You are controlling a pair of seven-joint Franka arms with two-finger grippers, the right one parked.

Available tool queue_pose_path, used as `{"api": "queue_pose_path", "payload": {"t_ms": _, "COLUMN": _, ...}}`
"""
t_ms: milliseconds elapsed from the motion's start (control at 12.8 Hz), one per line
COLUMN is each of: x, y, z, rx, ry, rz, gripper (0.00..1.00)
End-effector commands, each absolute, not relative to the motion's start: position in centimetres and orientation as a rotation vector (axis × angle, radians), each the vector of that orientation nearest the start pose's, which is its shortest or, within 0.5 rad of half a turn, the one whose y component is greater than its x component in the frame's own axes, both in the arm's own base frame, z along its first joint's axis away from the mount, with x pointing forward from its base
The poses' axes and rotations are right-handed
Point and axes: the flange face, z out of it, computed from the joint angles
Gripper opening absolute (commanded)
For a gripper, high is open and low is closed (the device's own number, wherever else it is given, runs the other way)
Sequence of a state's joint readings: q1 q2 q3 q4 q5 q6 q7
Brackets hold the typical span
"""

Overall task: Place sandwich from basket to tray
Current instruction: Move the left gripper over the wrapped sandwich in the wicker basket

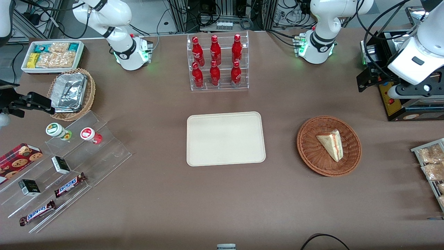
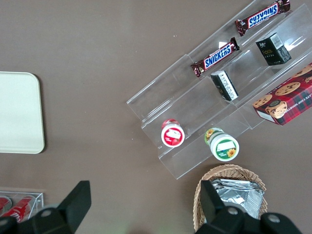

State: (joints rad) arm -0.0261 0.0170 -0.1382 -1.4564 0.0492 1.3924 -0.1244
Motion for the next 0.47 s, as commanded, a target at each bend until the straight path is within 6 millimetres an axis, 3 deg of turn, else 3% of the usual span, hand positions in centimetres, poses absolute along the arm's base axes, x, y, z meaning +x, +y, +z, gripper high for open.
{"api": "queue_pose_path", "payload": {"t_ms": 0, "x": 54.1, "y": -7.7, "z": 65.8, "rx": -3.081, "ry": 0.037, "rz": 0.099, "gripper": 1.00}}
{"api": "queue_pose_path", "payload": {"t_ms": 234, "x": 55.0, "y": -7.6, "z": 64.3, "rx": -3.073, "ry": 0.035, "rz": 0.133, "gripper": 1.00}}
{"api": "queue_pose_path", "payload": {"t_ms": 391, "x": 56.6, "y": -6.8, "z": 62.0, "rx": -3.073, "ry": 0.017, "rz": 0.169, "gripper": 1.00}}
